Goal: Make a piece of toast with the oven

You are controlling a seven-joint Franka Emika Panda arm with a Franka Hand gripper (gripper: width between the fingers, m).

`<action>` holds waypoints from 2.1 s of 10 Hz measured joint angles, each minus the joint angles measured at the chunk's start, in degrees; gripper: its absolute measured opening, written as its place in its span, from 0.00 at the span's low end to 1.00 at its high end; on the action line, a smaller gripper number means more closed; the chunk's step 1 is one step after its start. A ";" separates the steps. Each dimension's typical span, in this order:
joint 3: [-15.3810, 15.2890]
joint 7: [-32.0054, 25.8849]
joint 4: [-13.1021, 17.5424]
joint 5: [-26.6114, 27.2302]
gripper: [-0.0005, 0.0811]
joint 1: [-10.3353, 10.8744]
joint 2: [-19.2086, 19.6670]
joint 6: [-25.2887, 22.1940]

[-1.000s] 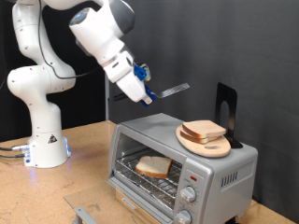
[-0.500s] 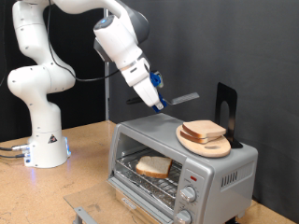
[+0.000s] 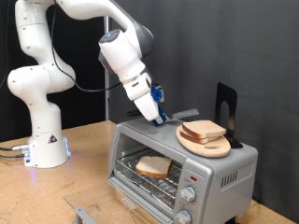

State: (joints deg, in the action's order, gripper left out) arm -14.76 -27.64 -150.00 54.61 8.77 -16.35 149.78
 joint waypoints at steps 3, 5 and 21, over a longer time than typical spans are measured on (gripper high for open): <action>0.09 -2.15 -0.19 2.31 0.76 -0.01 0.06 -0.26; 0.79 -2.96 -0.19 3.09 0.83 -0.02 -0.16 -1.52; 15.18 -8.32 3.61 12.50 0.84 -4.05 -7.20 -23.63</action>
State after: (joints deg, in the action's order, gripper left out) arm 0.42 -35.96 -146.39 67.11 4.72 -23.55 126.16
